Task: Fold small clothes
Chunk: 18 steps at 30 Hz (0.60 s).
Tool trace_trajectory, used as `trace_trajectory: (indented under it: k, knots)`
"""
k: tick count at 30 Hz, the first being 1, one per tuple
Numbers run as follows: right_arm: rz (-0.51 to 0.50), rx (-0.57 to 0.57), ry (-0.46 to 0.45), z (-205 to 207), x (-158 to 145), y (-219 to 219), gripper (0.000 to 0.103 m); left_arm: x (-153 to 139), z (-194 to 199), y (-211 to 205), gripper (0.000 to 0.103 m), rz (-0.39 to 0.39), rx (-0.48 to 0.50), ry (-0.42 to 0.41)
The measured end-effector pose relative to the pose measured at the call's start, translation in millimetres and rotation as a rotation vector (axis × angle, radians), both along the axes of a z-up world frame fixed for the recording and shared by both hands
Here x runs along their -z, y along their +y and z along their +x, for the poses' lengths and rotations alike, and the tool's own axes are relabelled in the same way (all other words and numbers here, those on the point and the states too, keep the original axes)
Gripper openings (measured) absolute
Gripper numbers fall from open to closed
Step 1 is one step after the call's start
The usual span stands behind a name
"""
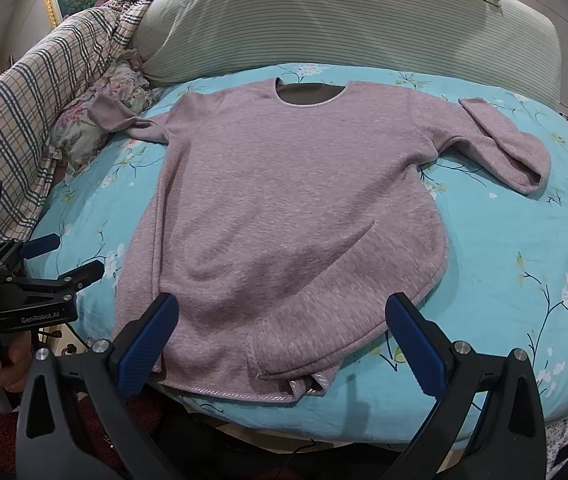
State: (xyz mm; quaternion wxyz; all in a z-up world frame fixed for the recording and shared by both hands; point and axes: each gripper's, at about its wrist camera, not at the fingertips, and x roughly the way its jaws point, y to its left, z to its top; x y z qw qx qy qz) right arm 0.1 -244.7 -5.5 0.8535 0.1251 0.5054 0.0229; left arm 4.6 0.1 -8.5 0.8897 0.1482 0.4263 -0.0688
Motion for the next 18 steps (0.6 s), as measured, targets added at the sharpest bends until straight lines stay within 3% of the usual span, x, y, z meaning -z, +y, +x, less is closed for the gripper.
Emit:
trace_trajectory:
  k: [14, 18]
  knots:
    - [0.025, 0.016, -0.008, 9, 4, -4, 0.103, 6, 8, -2, 0.095, 0.012, 0.008, 0.042]
    - [0.044, 0.038, -0.021, 16, 5, -16, 0.103, 7, 17, -2, 0.095, -0.024, 0.026, 0.064]
